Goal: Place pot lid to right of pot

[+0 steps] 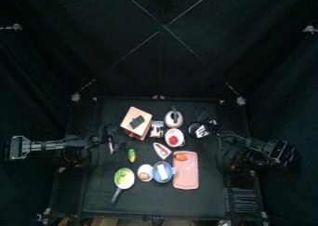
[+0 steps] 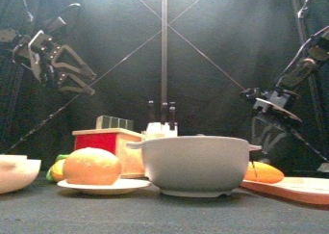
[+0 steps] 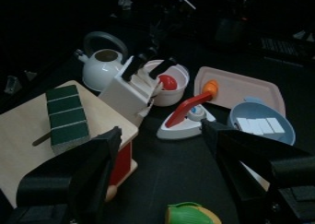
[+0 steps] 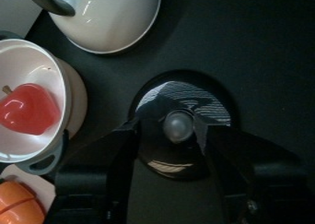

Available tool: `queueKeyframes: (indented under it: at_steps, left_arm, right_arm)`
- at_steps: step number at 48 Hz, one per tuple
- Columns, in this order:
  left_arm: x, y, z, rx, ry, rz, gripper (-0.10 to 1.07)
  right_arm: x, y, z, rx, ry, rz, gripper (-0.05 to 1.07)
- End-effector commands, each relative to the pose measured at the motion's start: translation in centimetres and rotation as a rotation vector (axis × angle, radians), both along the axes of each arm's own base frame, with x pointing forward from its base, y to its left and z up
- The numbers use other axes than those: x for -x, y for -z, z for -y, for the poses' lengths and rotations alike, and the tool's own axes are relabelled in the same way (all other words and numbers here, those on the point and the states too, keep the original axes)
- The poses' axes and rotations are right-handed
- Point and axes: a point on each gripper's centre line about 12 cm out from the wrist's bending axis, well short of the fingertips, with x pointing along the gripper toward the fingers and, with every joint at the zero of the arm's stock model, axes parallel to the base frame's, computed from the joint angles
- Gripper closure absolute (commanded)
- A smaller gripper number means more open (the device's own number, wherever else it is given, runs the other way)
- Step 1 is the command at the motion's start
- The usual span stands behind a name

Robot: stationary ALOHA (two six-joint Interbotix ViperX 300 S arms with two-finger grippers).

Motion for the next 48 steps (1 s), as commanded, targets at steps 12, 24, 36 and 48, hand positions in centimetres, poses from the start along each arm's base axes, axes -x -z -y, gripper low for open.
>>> queueKeyframes:
  at_steps: [12, 24, 36, 48]
  left_arm:
    - [-0.2, -0.5, -0.1, -0.008, -0.003, 0.017, -0.04]
    - [-0.2, -0.5, -0.1, -0.006, -0.003, 0.017, -0.04]
    - [-0.2, -0.5, -0.1, -0.008, -0.003, 0.017, -0.04]
    - [-0.2, -0.5, -0.1, -0.008, -0.003, 0.017, -0.04]
  right_arm:
    - [-0.4, -0.6, 0.2, 0.015, 0.005, 0.041, 0.13]
    - [-0.7, -0.7, 0.0, 0.017, -0.007, 0.045, 0.13]
    - [-1.1, -0.7, -0.4, 0.016, -0.029, 0.046, 0.13]
    - [-2.6, -1.3, -1.7, -0.016, -0.059, 0.091, 0.13]
